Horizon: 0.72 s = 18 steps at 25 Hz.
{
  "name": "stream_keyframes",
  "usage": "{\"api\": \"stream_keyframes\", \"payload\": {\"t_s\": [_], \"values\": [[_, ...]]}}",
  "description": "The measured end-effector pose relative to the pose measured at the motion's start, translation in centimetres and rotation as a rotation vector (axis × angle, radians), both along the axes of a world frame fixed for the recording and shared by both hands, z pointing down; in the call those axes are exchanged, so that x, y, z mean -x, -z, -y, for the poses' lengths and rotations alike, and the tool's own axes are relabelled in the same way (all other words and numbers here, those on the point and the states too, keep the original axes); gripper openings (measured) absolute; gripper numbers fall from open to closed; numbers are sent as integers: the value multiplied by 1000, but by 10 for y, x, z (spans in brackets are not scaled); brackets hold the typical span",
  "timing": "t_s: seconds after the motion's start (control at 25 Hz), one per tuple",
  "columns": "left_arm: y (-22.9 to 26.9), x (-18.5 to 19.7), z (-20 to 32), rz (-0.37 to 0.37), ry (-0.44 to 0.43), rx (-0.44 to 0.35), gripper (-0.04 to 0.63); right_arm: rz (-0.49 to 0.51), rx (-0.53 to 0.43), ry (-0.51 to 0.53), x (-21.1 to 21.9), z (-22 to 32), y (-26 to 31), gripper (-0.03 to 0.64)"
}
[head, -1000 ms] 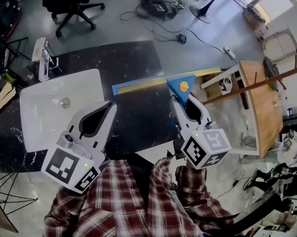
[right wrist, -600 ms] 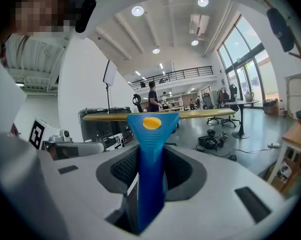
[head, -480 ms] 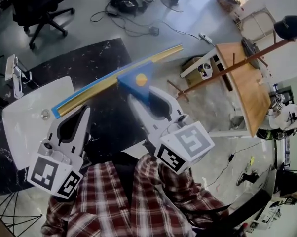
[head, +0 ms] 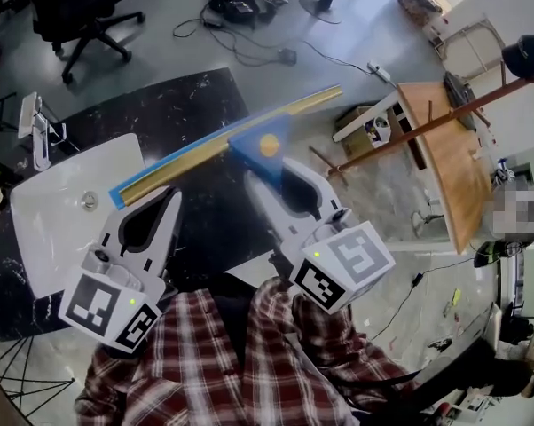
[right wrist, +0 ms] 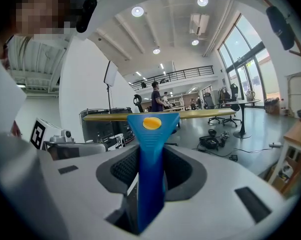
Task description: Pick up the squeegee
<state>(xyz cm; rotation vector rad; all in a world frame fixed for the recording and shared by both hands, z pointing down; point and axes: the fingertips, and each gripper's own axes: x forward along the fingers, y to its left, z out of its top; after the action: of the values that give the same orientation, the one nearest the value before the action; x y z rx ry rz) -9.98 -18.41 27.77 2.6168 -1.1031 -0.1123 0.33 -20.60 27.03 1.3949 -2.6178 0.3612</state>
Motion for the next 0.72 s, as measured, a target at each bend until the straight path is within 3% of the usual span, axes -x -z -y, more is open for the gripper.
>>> {"api": "stream_keyframes", "payload": {"t_s": [0.72], "values": [[3,-4,-4,0,9,-1,9,15,13,23,-2,-6,1,138]]}}
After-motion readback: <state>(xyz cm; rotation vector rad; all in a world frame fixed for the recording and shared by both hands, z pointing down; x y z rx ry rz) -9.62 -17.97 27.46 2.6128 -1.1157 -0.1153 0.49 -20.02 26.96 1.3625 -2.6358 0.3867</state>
